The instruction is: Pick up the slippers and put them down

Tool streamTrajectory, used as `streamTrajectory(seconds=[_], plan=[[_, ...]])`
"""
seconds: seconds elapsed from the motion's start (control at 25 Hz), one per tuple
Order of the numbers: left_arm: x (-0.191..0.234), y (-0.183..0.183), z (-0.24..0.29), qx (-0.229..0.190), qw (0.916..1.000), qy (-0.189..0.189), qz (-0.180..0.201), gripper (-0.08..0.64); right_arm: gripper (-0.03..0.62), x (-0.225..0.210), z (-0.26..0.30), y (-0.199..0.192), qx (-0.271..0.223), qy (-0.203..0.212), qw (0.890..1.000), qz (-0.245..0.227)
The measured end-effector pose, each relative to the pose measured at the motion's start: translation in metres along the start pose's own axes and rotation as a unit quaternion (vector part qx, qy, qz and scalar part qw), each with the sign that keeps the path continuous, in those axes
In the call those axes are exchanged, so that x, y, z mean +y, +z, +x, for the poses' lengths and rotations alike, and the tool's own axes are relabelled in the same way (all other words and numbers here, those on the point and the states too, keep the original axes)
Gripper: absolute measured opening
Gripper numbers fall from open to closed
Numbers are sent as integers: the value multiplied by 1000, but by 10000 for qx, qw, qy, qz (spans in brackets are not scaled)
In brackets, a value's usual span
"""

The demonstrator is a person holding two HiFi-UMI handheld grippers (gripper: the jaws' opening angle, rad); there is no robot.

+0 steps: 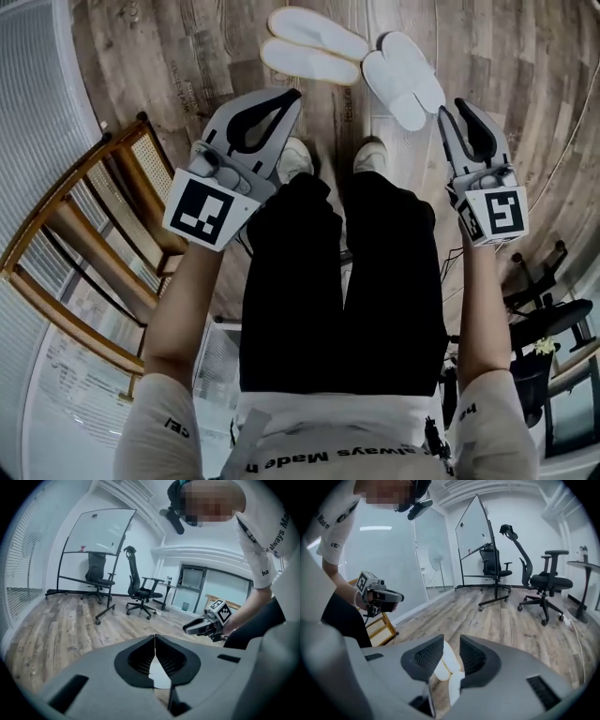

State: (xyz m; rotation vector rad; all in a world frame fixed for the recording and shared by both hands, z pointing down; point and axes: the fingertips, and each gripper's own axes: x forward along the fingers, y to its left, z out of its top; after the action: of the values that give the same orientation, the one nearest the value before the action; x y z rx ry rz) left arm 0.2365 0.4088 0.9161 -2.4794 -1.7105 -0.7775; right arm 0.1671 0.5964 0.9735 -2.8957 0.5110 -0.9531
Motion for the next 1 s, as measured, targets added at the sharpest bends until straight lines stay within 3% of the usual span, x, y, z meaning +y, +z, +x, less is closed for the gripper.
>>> streamTrajectory(seconds=[0.6, 1.0], plan=[[-61, 261, -112, -709, 9948, 637, -358, 12, 76, 77, -137, 281, -618, 278, 9976, -146], [-94, 399, -201, -924, 9894, 1046, -405, 12, 66, 140, -215, 442, -1079, 536, 9917, -459]])
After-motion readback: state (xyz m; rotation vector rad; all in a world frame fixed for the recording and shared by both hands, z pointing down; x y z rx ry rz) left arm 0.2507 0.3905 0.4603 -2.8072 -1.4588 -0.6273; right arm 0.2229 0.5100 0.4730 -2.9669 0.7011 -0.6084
